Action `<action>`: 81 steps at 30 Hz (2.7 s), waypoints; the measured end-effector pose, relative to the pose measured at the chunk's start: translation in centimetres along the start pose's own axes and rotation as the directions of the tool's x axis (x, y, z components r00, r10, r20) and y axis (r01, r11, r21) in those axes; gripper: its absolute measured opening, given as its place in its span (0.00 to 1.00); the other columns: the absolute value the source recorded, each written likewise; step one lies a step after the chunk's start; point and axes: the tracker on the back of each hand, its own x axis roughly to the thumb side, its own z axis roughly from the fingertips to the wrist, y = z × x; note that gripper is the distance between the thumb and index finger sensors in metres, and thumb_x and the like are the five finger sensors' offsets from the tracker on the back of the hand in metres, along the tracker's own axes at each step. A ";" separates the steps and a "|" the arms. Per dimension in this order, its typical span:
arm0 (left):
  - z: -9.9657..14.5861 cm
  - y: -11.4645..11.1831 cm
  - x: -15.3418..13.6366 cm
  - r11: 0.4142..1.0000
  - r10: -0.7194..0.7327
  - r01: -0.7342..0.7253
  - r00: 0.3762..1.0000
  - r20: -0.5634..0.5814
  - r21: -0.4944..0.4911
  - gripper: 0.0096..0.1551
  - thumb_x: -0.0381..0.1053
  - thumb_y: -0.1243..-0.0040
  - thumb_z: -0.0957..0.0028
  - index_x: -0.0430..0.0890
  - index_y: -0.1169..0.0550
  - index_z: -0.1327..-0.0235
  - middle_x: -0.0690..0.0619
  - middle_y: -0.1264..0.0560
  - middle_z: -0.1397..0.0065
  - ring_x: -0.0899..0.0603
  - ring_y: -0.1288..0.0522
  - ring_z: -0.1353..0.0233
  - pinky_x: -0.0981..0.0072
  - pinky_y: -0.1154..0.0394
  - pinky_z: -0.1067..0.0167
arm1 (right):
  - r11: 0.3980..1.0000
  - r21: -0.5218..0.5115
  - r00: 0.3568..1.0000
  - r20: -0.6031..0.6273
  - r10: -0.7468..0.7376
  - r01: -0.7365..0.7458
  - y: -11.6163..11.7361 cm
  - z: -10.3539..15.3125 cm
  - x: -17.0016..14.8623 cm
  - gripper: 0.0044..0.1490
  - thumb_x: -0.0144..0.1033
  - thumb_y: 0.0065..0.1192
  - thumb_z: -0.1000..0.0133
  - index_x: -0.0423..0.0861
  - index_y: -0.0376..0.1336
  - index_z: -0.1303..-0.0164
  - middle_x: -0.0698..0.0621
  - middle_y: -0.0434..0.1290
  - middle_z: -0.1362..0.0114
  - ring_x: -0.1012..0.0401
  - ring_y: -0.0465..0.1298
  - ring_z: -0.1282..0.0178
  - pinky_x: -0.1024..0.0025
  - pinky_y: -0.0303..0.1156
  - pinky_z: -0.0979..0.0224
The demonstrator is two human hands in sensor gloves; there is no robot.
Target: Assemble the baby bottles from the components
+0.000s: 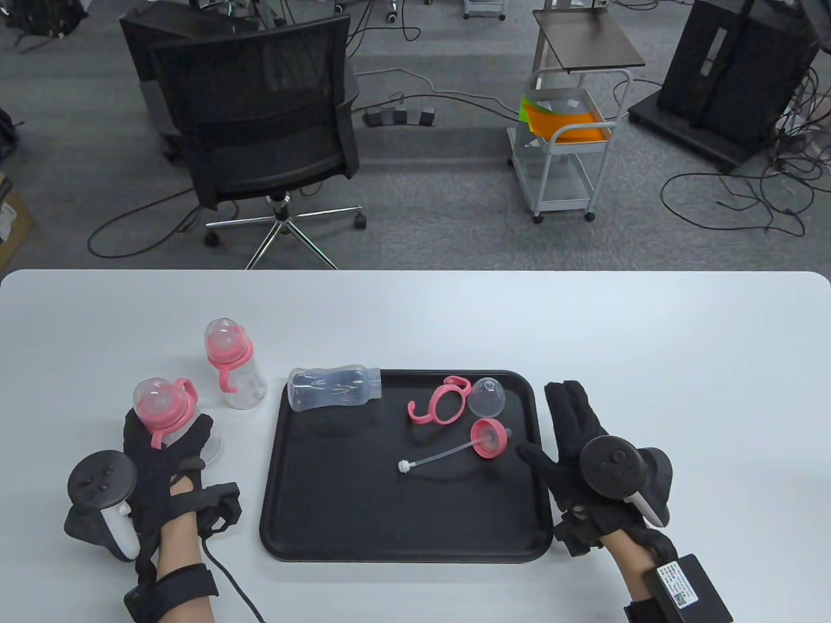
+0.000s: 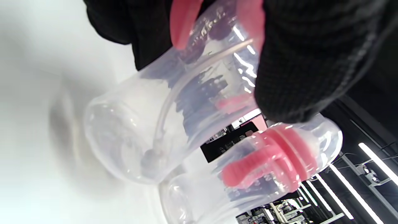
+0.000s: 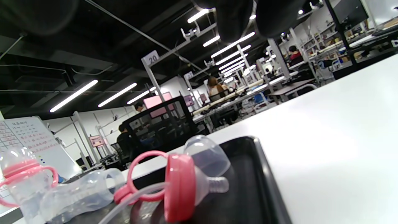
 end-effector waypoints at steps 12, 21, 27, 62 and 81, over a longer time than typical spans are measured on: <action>-0.4 -2.3 -1.3 0.999 -0.039 0.039 0.997 -0.066 -0.001 0.64 0.74 0.12 0.63 0.64 0.41 0.21 0.57 0.33 0.19 0.45 0.22 0.20 0.49 0.32 0.17 | 1.000 0.026 1.000 -0.007 0.009 -0.008 0.1 0.0 0.0 0.61 0.67 0.55 0.54 0.52 0.36 0.17 0.40 0.40 0.15 0.41 0.58 0.17 0.39 0.60 0.19; -0.2 -2.8 -1.1 0.999 -0.052 0.052 0.997 -0.055 -0.005 0.64 0.73 0.14 0.61 0.64 0.44 0.21 0.57 0.37 0.18 0.43 0.27 0.18 0.43 0.36 0.18 | 0.998 0.045 0.999 -0.017 0.032 -0.031 0.1 -0.1 -0.1 0.62 0.67 0.55 0.54 0.52 0.36 0.17 0.40 0.39 0.15 0.40 0.54 0.17 0.38 0.58 0.19; 0.3 -2.5 -0.8 0.999 -0.037 0.037 0.999 -0.016 -0.006 0.65 0.72 0.15 0.59 0.59 0.46 0.19 0.55 0.39 0.17 0.41 0.29 0.17 0.37 0.38 0.20 | 0.997 0.058 0.998 -0.023 0.055 -0.053 0.0 -0.1 -0.2 0.62 0.67 0.55 0.54 0.52 0.36 0.17 0.40 0.39 0.15 0.40 0.55 0.17 0.37 0.58 0.19; 10.3 -0.5 9.4 0.781 -0.590 0.307 0.648 0.481 0.544 0.75 0.73 0.18 0.55 0.51 0.57 0.17 0.46 0.58 0.13 0.24 0.53 0.15 0.25 0.54 0.24 | 0.994 0.081 0.995 -0.048 0.082 -0.078 0.1 -0.2 -0.9 0.62 0.66 0.55 0.54 0.51 0.35 0.17 0.39 0.39 0.16 0.39 0.54 0.17 0.37 0.58 0.19; 9.6 -15.8 14.7 0.427 -0.696 0.879 0.170 0.698 0.212 0.77 0.70 0.17 0.62 0.54 0.57 0.17 0.52 0.55 0.11 0.34 0.50 0.09 0.29 0.53 0.17 | 0.990 0.116 0.995 -0.053 0.087 -0.081 0.2 -0.6 -1.3 0.62 0.67 0.55 0.54 0.52 0.35 0.17 0.39 0.38 0.16 0.39 0.53 0.17 0.37 0.58 0.19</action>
